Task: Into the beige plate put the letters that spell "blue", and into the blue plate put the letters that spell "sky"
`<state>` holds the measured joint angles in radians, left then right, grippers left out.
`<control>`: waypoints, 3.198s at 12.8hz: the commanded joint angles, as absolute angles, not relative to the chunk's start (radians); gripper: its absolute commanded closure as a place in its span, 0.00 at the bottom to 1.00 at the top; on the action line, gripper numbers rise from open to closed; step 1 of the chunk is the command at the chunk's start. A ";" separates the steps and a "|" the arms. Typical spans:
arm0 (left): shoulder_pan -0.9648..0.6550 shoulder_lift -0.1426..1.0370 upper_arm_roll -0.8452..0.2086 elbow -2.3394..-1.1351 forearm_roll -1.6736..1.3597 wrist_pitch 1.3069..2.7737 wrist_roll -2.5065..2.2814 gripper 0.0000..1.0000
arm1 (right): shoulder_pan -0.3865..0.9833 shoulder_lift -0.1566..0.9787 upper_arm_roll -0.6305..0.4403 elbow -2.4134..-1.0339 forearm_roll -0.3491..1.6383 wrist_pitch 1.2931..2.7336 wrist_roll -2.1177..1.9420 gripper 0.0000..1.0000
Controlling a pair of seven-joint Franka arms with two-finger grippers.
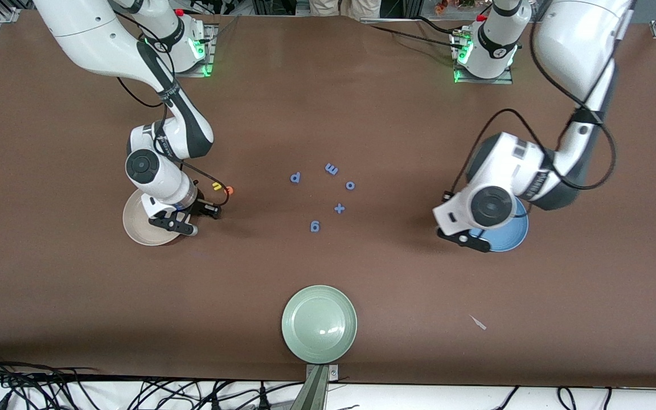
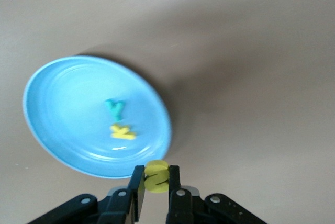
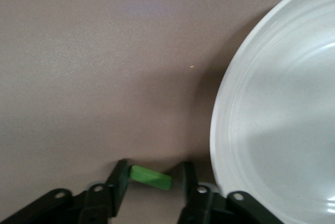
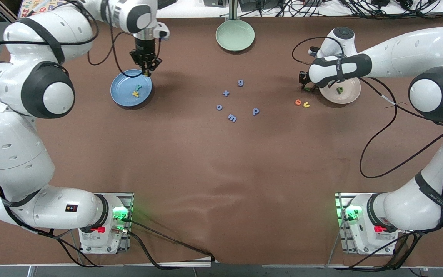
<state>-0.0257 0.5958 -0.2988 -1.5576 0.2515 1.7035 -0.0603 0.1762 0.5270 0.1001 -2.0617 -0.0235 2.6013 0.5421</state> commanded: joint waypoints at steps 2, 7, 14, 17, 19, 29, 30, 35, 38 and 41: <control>0.035 0.592 -0.305 -1.603 0.245 1.701 -0.018 0.00 | 0.176 0.529 0.106 -2.072 -0.011 2.617 0.545 0.58; 0.023 0.497 -0.318 -1.568 0.232 1.664 -0.029 0.00 | 0.176 0.522 0.104 -2.071 -0.011 2.609 0.537 0.64; 0.052 0.237 -0.307 -1.490 0.129 1.548 -0.029 0.00 | 0.176 0.480 0.106 -2.013 -0.011 2.483 0.525 0.64; 0.097 0.196 -0.301 -1.384 0.124 1.500 -0.040 0.00 | 0.173 0.456 0.101 -1.961 -0.011 2.378 0.506 0.64; 0.088 0.146 -0.235 -1.396 0.117 1.505 -0.051 0.00 | 0.170 0.443 0.072 -1.954 -0.011 2.350 0.447 0.64; -0.096 -0.092 0.009 -1.735 0.026 1.632 -0.051 0.00 | 0.170 0.436 -0.002 -1.963 -0.006 2.283 0.374 0.33; -0.095 -0.063 0.018 -1.689 0.028 1.590 -0.052 0.00 | 0.172 0.437 0.020 -1.962 0.014 2.284 0.432 0.33; -0.055 0.028 -0.002 -1.549 0.023 1.517 -0.043 0.00 | 0.175 0.457 0.113 -2.000 0.032 2.339 0.673 0.33; -0.054 0.026 -0.002 -1.549 0.023 1.516 -0.037 0.00 | 0.175 0.457 0.141 -2.089 0.032 2.411 0.755 0.33; -0.066 0.026 -0.003 -1.548 0.023 1.514 -0.043 0.00 | 0.176 0.454 0.146 -2.141 0.032 2.450 0.773 0.33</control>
<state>-0.0557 0.0124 0.0008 -1.5854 0.0056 1.5420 -0.0510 0.1821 0.4741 0.1360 -2.0978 0.0192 2.4195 0.7501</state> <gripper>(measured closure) 0.000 0.326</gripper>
